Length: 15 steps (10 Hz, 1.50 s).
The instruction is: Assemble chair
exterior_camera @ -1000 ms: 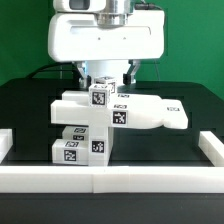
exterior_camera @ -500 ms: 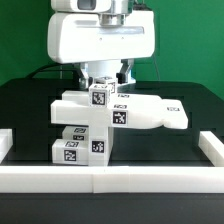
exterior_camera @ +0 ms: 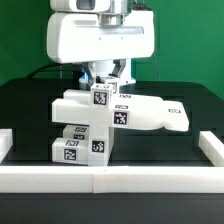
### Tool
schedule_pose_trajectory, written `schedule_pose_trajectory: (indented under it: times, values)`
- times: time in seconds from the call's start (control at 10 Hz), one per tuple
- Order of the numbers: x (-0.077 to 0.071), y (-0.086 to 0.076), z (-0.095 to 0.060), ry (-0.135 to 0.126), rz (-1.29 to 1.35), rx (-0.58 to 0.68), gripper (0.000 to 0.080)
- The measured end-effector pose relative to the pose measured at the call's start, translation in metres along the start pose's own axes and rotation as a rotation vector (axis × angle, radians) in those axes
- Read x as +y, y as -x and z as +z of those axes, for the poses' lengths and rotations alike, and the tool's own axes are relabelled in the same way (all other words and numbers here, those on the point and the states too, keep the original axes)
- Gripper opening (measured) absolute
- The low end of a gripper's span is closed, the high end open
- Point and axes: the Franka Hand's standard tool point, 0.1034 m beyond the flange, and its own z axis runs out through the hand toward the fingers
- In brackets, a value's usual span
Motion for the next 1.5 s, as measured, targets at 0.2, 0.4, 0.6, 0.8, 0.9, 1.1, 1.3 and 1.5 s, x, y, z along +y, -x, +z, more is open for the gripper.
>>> schedule_pose_trajectory:
  times: [0.2,0.4,0.6,0.8,0.9,1.1,1.3,1.5]
  values:
    - [0.0016,0.0017,0.0,-0.001,0.108,-0.001,0.0288]
    - [0.001,0.002,0.0001,-0.005,0.329,-0.004,0.0288]
    - [0.0014,0.0025,0.0001,-0.007,0.522,-0.005,0.0289]
    - [0.0018,0.0027,0.0002,-0.01,0.639,-0.003,0.0289]
    - [0.0014,0.0023,0.0003,-0.013,0.735,-0.002,0.0289]
    - [0.0014,0.0022,0.0002,-0.013,0.854,-0.002,0.0289]
    - [0.0009,0.0016,0.0001,-0.014,1.024,-0.003,0.0289]
    - [0.0,0.0008,0.0002,-0.015,1.14,-0.003,0.0289]
